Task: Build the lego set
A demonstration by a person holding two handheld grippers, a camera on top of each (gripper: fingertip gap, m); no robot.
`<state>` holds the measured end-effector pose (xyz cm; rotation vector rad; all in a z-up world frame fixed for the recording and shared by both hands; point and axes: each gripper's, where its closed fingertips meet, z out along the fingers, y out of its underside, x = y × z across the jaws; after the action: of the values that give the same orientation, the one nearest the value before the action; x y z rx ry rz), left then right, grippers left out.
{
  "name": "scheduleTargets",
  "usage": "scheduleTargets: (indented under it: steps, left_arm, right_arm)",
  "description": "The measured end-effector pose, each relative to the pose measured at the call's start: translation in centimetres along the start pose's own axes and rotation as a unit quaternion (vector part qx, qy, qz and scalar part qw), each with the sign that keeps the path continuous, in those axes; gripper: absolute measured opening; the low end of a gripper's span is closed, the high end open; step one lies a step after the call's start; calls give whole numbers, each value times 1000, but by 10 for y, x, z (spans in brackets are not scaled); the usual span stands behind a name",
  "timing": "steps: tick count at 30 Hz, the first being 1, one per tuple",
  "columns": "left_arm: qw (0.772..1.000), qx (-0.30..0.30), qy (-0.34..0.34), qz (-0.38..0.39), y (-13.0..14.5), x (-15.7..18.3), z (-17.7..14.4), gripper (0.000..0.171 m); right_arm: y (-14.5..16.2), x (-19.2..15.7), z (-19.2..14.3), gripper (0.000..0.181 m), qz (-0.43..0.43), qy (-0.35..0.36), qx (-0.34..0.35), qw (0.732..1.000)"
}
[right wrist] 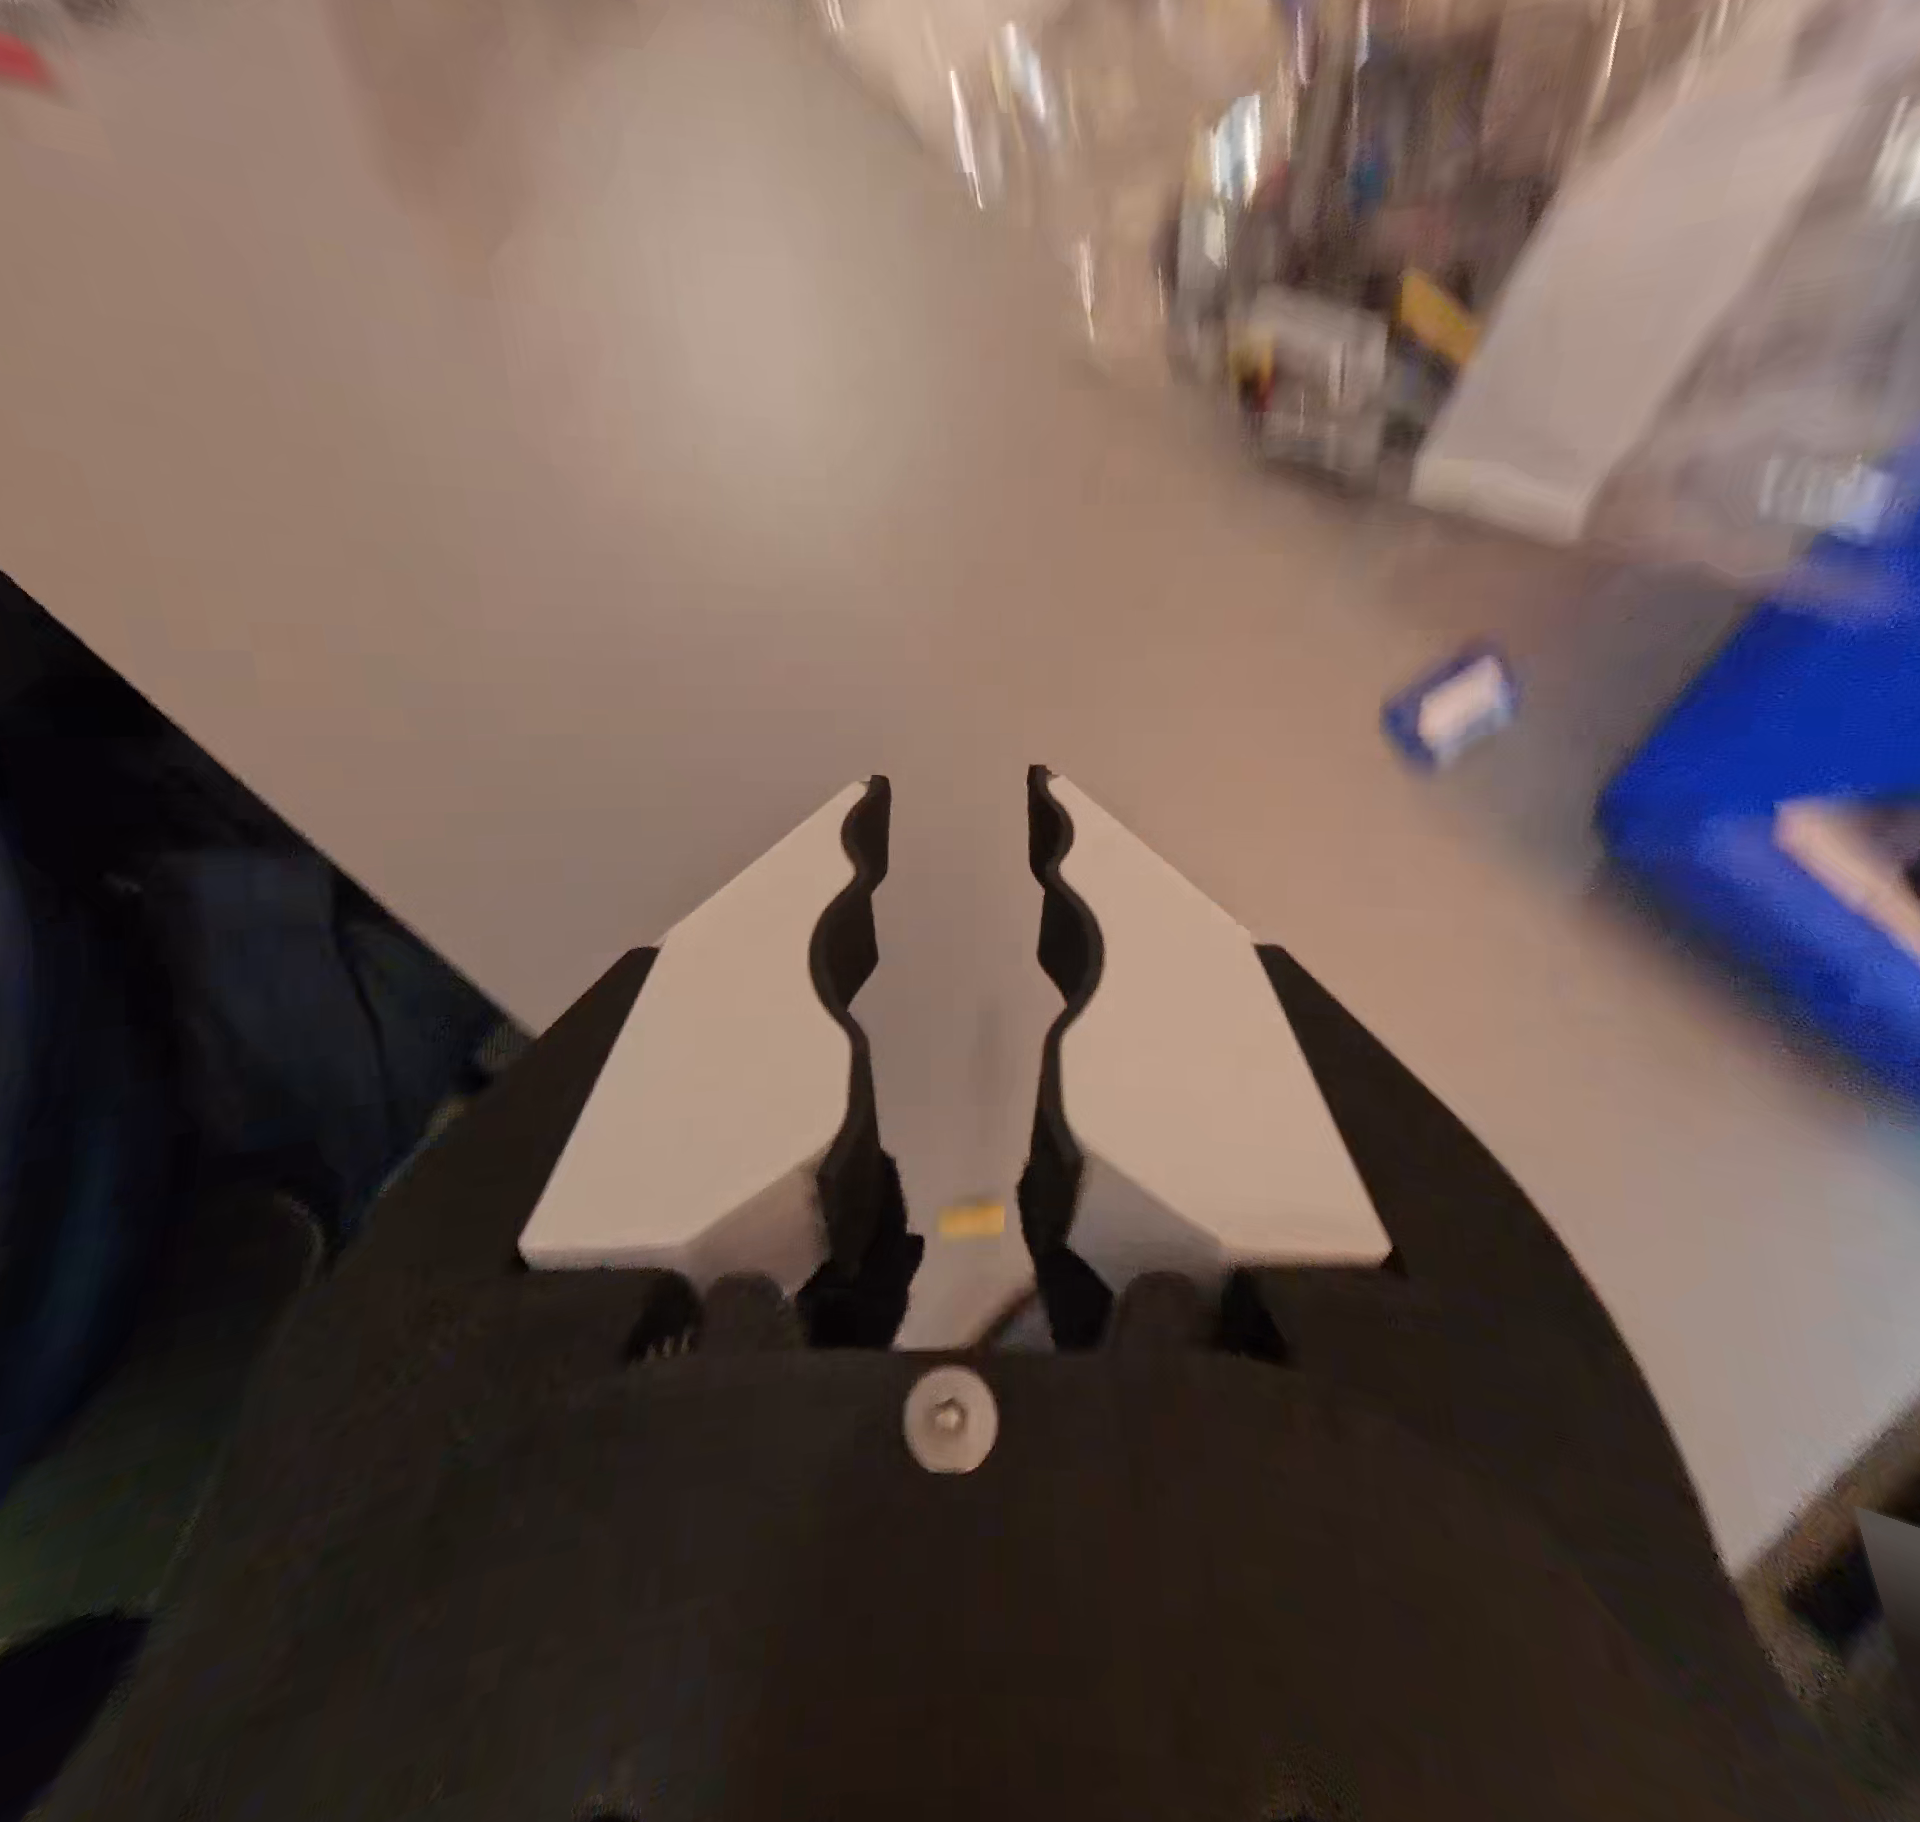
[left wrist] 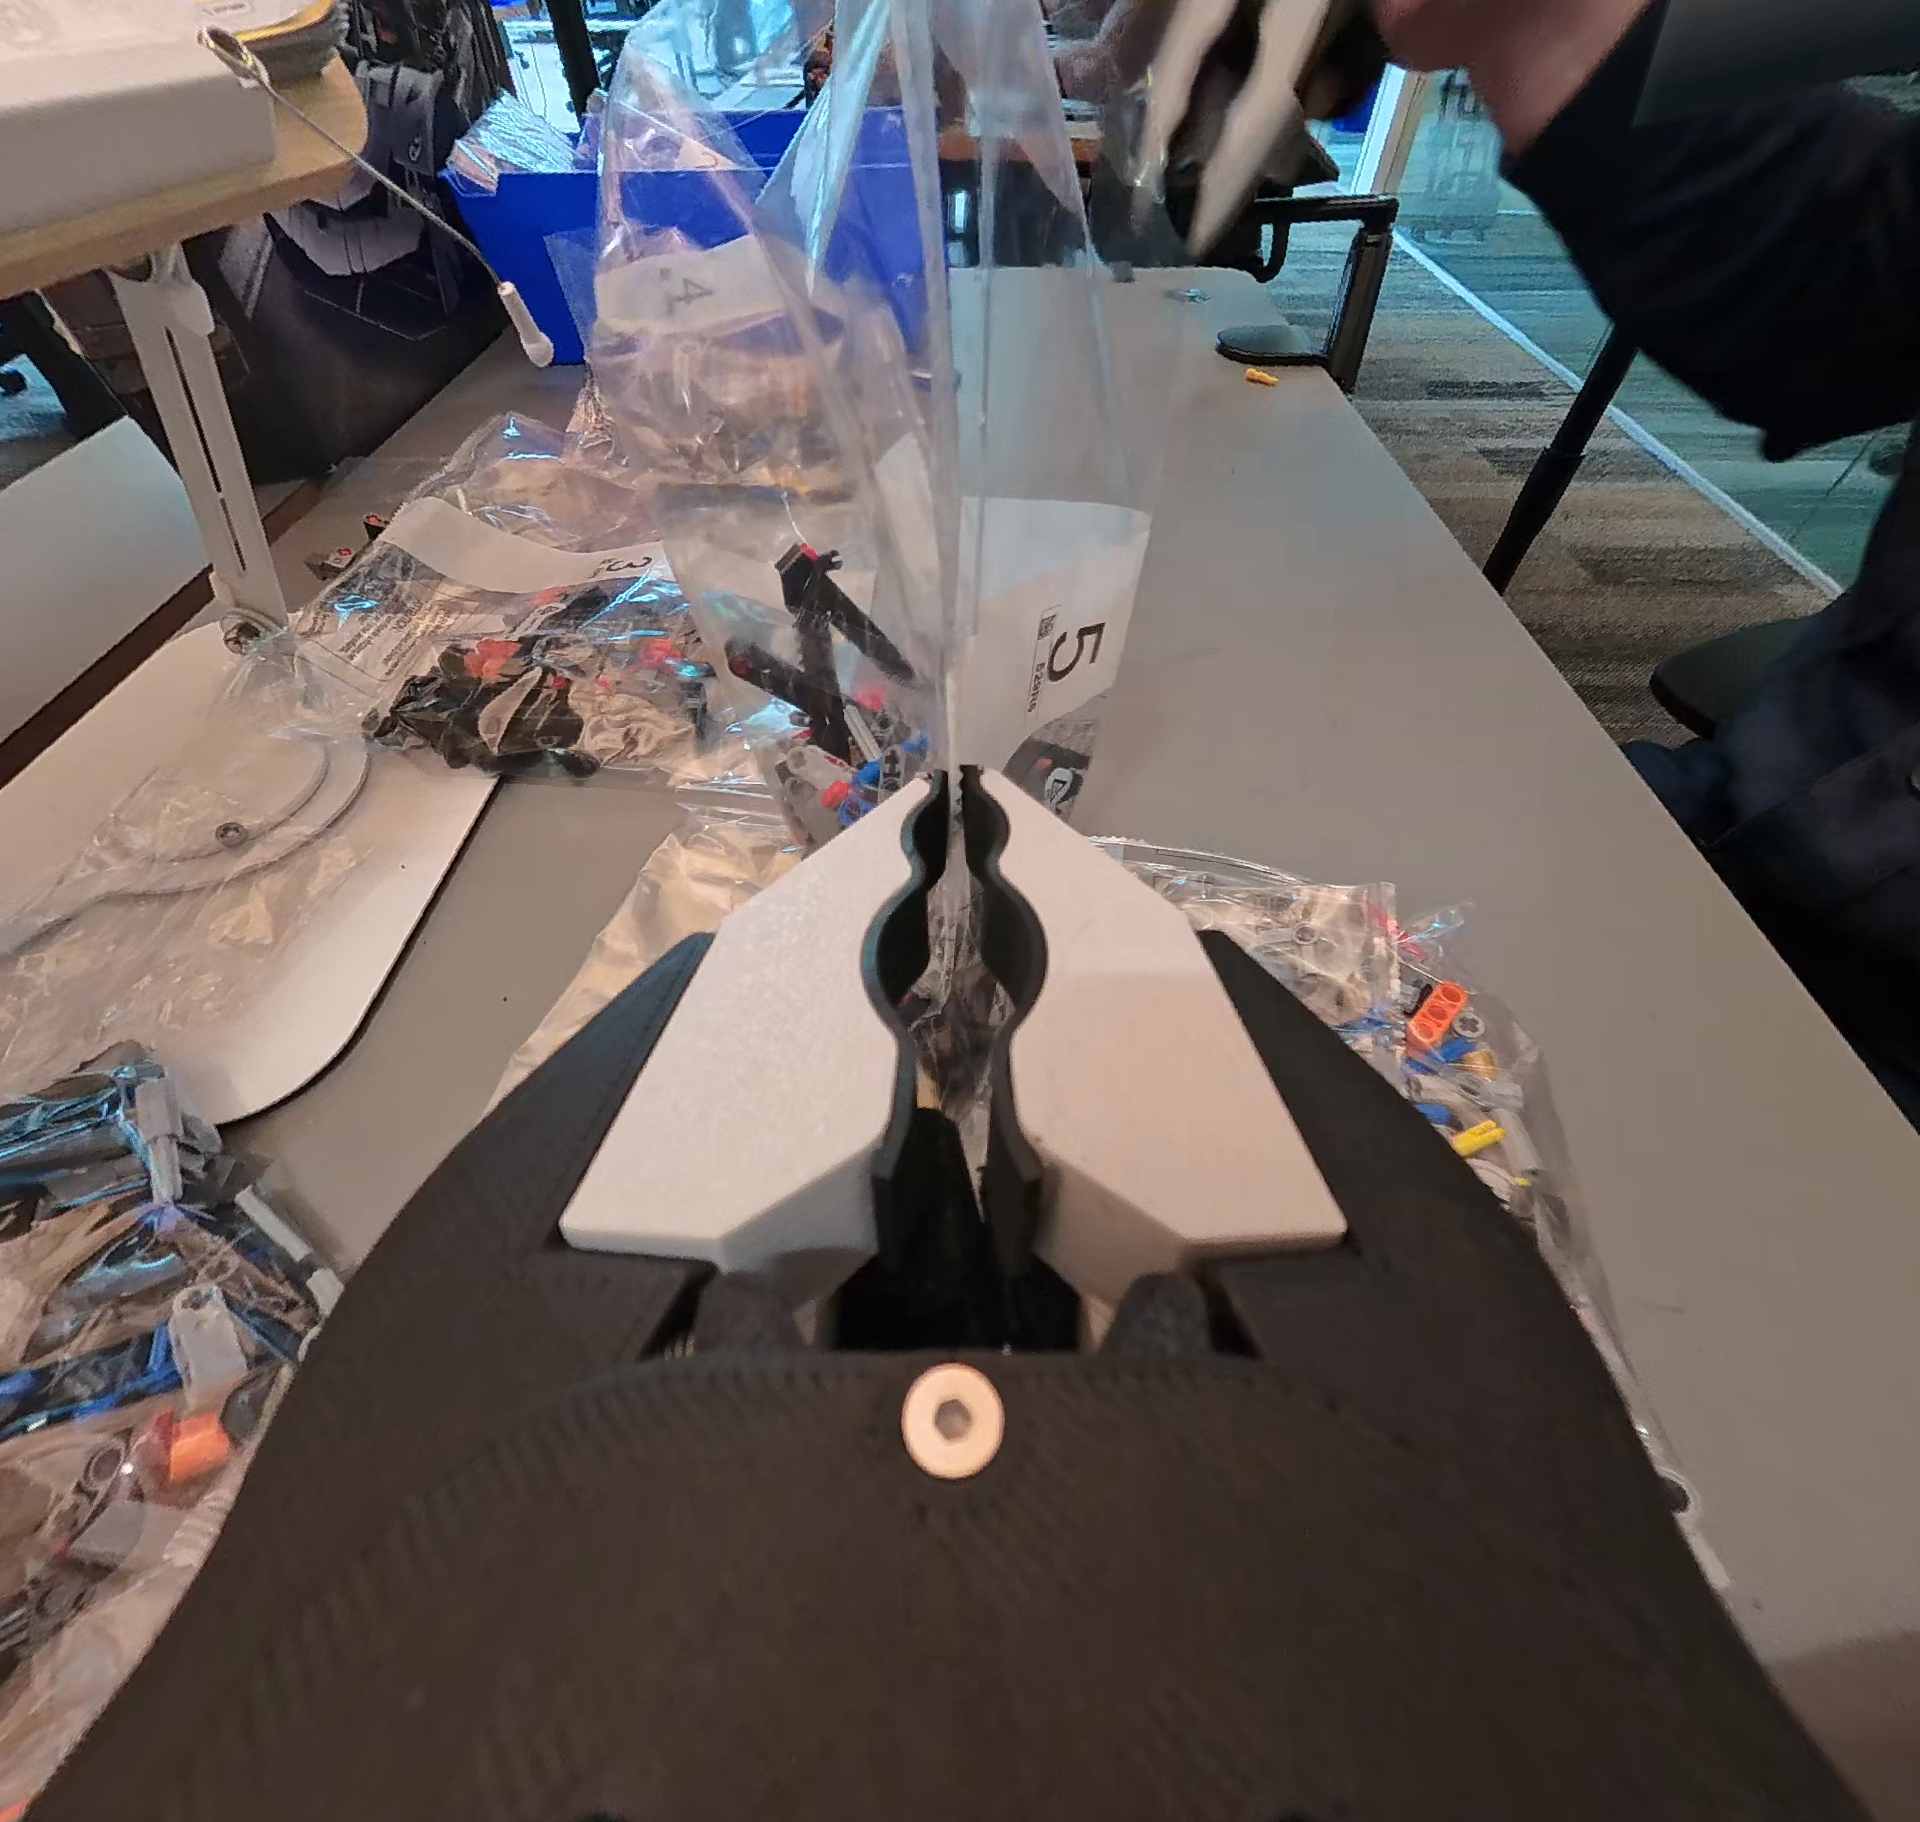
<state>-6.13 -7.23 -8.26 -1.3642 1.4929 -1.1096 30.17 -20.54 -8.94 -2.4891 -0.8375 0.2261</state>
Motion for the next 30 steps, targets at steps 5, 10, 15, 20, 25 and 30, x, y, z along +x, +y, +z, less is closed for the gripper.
scheduleTargets:
  steps: [5, 10, 15, 20, 25, 30]
  left_arm:
    - [1000, -3, 0, -7, 4, -2, 2, 1]
    - [1000, -10, -1, -6, 6, -1, 3, 2]
    - [1000, -13, -1, -5, 6, -1, 3, 2]
    - [1000, -16, -1, -2, 6, 0, 3, 2]
    - [1000, -16, -1, -2, 6, 0, 3, 2]
    - [1000, -17, 0, 1, 5, 1, 4, 2]
  right_arm:
    - [113, 10, 0, 23, 88, 16, -98, 991]
    - [145, 11, 1, 20, 131, 30, -123, 983]
    - [153, 6, 4, 15, 153, 26, -133, 979]
    - [158, 9, 11, 13, 172, 35, -143, 974]
    - [159, 13, 11, 4, 172, 47, -138, 974]
    - [156, 14, 12, 4, 171, 41, -132, 975]
